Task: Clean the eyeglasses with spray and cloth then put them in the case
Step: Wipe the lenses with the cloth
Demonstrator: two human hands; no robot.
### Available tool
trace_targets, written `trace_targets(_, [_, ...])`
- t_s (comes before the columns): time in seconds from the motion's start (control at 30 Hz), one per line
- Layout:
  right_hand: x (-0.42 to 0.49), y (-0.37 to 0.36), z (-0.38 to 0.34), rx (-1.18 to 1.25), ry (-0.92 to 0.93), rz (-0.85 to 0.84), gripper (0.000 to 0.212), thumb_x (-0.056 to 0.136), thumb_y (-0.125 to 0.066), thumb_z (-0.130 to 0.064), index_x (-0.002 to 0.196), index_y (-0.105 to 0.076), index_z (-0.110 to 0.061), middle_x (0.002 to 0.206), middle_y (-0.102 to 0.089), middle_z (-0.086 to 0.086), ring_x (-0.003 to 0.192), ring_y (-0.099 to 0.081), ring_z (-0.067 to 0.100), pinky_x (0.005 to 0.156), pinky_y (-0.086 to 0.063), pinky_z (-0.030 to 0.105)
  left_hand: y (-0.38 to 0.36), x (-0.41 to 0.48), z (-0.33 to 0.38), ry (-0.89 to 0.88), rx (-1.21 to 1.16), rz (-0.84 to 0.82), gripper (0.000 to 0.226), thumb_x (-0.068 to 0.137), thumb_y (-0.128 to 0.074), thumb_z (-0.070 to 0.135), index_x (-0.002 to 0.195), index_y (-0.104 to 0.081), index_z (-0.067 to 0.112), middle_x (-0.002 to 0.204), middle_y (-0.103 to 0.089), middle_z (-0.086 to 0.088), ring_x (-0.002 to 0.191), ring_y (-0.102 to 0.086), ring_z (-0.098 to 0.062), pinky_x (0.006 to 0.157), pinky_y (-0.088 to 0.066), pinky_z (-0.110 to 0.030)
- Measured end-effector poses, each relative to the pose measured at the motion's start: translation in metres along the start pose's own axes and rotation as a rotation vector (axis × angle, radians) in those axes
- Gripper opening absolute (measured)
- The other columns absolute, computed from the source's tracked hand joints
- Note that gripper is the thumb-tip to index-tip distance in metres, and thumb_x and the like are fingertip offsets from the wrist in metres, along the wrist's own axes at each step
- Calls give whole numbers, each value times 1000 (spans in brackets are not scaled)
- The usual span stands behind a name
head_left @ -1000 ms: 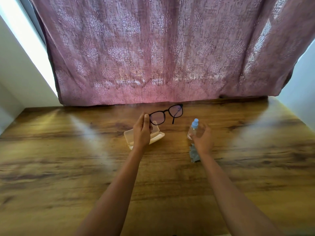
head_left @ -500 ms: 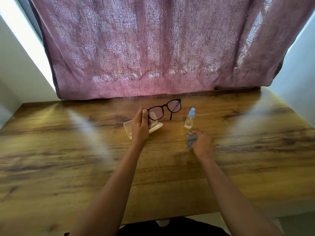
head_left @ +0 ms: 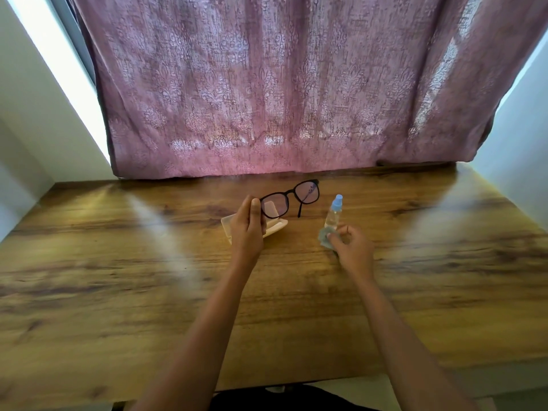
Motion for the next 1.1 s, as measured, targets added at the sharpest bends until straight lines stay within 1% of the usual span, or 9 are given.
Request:
trace_targets(0.1, [-13,9,-39,257,59,84,8,84,-63,-18,87,-56,-14,92,-60,1,76,-56,11,56,-45,9,-3,-2,5,-12,4,-4,31,100,-33,16,72,-44,7,53,-38,1,43,-34,-3,42,-29,-15])
trace_targets(0.17, [-18,13,-66,253,191,154,12,82,-65,-18,86,-54,-19,87,-62,2,76,-61,17,62,-52,21,-6,-3,8,-13,9,-11,31,100,-34,15,71,-44,11,53,-37,2,44,-34,-3,42,-29,-16])
trace_targets(0.2, [-20,14,-79,234,281,182,13,81,-67,-15,86,-55,-18,86,-63,1,76,-63,18,65,-54,24,-7,-4,8,-12,9,-14,32,100,-34,16,70,-43,13,53,-37,3,44,-33,-3,43,-29,-17])
trace_targets(0.3, [-25,8,-112,111,562,245,15,72,-74,-3,81,-63,-6,82,-64,-1,75,-59,6,68,-47,8,-11,-6,9,-19,19,-25,32,99,-35,23,69,-43,17,52,-38,4,45,-34,-5,45,-30,-21])
trace_targets(0.4, [-31,-9,-128,-16,666,205,13,69,-75,-1,77,-65,-1,81,-65,7,76,-58,9,70,-47,14,-16,-8,11,-21,33,-41,29,94,-35,31,69,-44,19,53,-40,6,46,-35,-5,47,-30,-24])
trace_targets(0.6, [-61,-35,-120,-190,824,75,22,87,-60,-8,106,-65,1,101,-63,8,92,-58,15,84,-46,20,-14,-12,14,30,-21,12,31,100,-34,15,72,-47,20,62,-45,5,51,-41,0,50,-34,-16])
trace_targets(0.73, [-45,-22,-111,-190,720,160,14,83,-64,-5,96,-67,0,89,-64,8,79,-61,16,72,-52,26,-15,-14,13,72,-41,8,32,100,-34,17,69,-43,16,58,-37,3,49,-33,-6,46,-29,-18])
trace_targets(0.83, [-31,-18,-107,-191,622,186,19,84,-62,-5,102,-66,-6,95,-64,9,82,-62,20,71,-55,36,-19,-16,15,72,-27,-12,33,100,-33,17,69,-43,18,58,-37,5,50,-33,-5,45,-29,-15])
trace_targets(1.1, [-57,-32,-116,-188,739,69,19,86,-60,-7,104,-65,0,88,-60,8,77,-57,14,70,-48,18,-21,-12,13,67,-3,3,31,100,-34,17,70,-42,13,60,-38,3,52,-35,-1,49,-31,-15])
Point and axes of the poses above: each hand's wrist, its own x-axis towards the middle knuckle, its own y-axis out of the back of the hand, z = x × y, the point moved 5 cm from there along x, towards the middle knuckle
